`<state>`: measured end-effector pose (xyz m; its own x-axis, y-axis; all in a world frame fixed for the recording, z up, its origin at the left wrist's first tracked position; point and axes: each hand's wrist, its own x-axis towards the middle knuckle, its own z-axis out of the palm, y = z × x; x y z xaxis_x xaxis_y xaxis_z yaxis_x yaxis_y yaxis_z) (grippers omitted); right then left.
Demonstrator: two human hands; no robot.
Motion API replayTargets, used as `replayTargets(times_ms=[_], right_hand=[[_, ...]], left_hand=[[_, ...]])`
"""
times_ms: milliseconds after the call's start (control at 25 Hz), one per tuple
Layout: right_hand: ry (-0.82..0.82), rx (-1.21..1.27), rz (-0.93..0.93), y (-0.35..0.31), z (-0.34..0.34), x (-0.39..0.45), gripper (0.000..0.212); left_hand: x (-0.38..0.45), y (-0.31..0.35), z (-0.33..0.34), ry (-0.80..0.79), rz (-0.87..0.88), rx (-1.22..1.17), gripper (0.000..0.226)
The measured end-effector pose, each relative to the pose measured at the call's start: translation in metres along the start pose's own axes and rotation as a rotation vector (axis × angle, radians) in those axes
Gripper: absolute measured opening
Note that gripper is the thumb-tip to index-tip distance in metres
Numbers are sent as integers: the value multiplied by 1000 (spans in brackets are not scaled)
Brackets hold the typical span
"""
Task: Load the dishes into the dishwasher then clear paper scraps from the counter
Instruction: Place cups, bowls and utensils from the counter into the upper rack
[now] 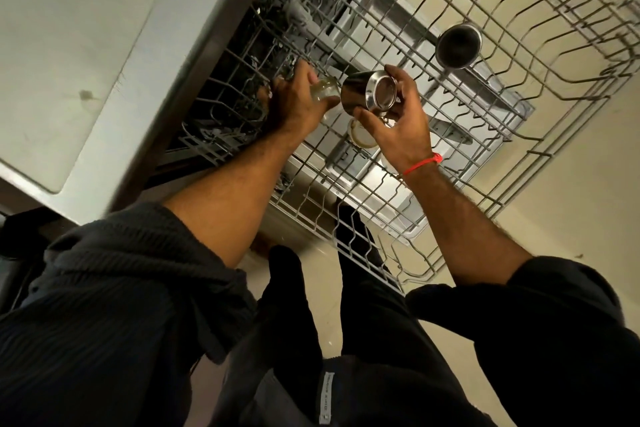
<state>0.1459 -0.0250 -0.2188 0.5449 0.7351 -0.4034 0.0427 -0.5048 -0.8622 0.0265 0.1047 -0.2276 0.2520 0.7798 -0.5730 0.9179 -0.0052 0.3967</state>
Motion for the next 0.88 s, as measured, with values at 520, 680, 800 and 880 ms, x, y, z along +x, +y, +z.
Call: replayTargets(times_ms=[520, 680, 800, 880], right_hand=[[-153, -520, -315, 8, 42, 32, 71], [-232, -777, -364, 9, 61, 48, 74], [-252, -874, -307, 13, 64, 51, 73], [-261, -913, -271, 10, 63, 50, 76]], left_hand=[[25, -27, -16, 251, 53, 163, 65], [29, -29, -11, 234, 57, 189, 68], [31, -29, -12, 191, 56, 207, 72], [26, -32, -14, 171, 45, 223, 80]])
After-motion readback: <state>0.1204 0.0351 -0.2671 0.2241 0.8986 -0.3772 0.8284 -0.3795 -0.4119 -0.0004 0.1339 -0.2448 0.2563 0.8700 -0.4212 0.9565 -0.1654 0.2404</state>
